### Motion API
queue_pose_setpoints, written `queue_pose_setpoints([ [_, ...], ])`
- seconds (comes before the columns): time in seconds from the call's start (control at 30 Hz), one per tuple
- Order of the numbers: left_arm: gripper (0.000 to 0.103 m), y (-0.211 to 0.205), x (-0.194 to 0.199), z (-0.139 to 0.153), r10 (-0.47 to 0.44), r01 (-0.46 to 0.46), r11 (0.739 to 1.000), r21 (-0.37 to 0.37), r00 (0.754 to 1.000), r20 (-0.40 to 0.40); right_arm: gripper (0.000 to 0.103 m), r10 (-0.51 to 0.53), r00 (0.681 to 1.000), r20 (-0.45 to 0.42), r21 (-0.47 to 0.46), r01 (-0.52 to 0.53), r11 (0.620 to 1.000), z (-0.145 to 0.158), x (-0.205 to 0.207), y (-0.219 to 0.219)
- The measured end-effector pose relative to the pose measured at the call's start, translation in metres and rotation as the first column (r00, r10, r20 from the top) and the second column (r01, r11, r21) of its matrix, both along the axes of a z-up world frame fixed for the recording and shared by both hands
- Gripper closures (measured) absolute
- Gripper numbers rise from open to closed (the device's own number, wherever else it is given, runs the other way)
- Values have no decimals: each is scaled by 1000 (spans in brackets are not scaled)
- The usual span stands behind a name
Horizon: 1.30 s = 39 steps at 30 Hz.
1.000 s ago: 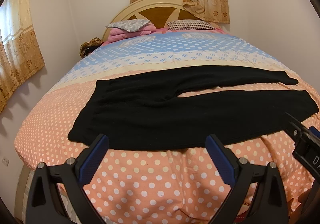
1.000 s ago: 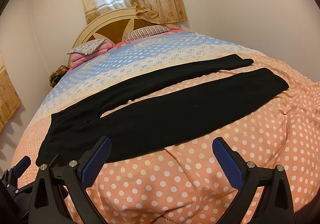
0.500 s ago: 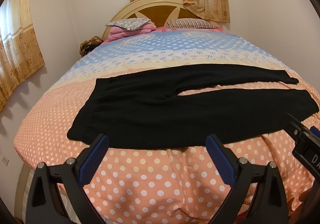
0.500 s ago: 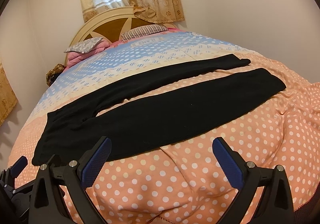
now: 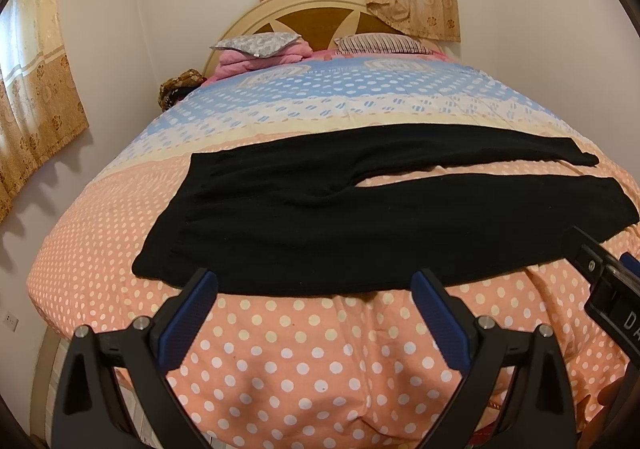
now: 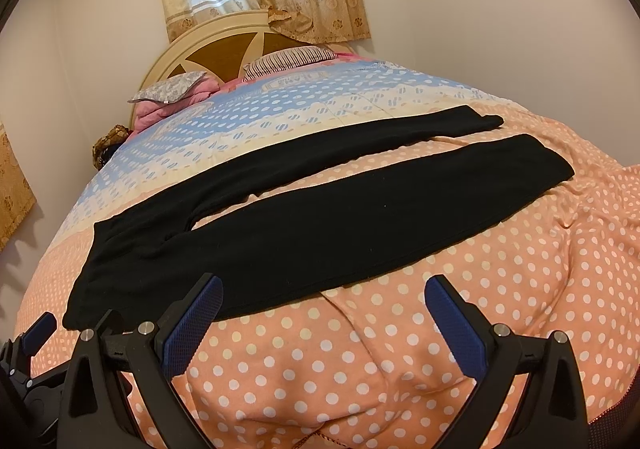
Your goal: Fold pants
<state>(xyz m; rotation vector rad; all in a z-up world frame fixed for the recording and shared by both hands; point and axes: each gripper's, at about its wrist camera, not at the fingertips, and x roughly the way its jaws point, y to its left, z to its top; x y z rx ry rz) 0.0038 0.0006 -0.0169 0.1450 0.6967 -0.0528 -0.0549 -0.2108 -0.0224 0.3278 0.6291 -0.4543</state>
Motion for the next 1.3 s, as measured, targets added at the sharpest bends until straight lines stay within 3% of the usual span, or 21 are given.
queue_pose_setpoints([
  [1.0,3,2,6,-7,6,-6,1000,2,1000,-26,1,4,1000,-17,12,-4,1000,-5,5,0],
  [1.3,3,36,41,-20,30,-30,1000,-5,995,-94,1,15,999,-50,25,-13,1000,-15,25,-9],
])
